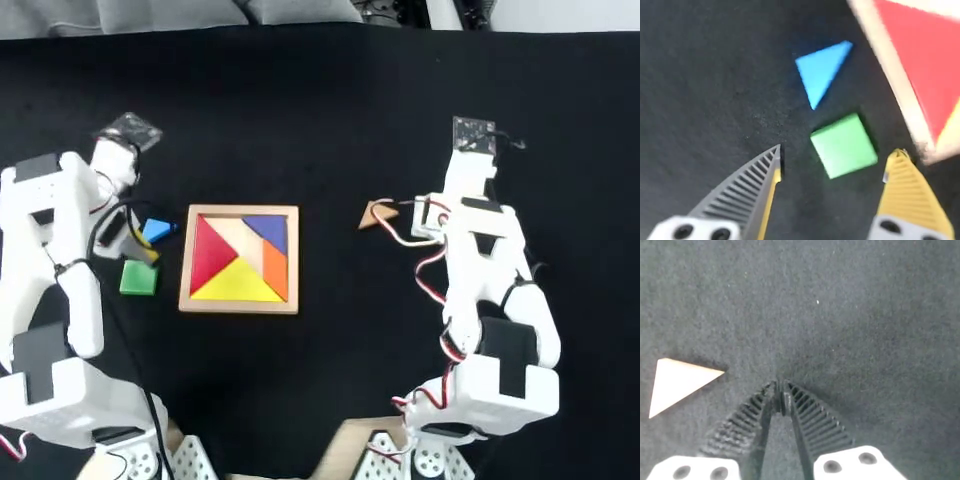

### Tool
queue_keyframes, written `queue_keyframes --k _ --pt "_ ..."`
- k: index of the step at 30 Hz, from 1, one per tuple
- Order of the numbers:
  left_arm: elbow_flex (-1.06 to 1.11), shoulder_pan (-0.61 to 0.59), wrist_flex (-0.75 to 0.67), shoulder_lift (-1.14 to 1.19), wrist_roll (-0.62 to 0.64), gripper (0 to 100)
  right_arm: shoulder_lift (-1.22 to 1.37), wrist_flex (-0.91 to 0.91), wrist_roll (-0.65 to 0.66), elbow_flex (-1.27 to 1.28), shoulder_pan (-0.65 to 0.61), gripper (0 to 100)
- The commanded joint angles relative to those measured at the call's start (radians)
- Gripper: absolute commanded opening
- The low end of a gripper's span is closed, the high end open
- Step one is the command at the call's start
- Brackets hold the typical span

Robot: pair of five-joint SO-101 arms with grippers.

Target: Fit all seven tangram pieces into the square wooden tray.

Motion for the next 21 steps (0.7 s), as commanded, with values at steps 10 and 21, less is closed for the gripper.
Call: queue_keyframes --k 10,21 --pt "0.252 -0.056 -0.331 0.0 0.163 32 -0.004 -0.02 0.009 -0.048 -0.02 1.5" --pt "0.332 -0.027 -0.348 0.0 0.164 31 -0.004 -0.02 0.009 -0.048 -0.02 1.5"
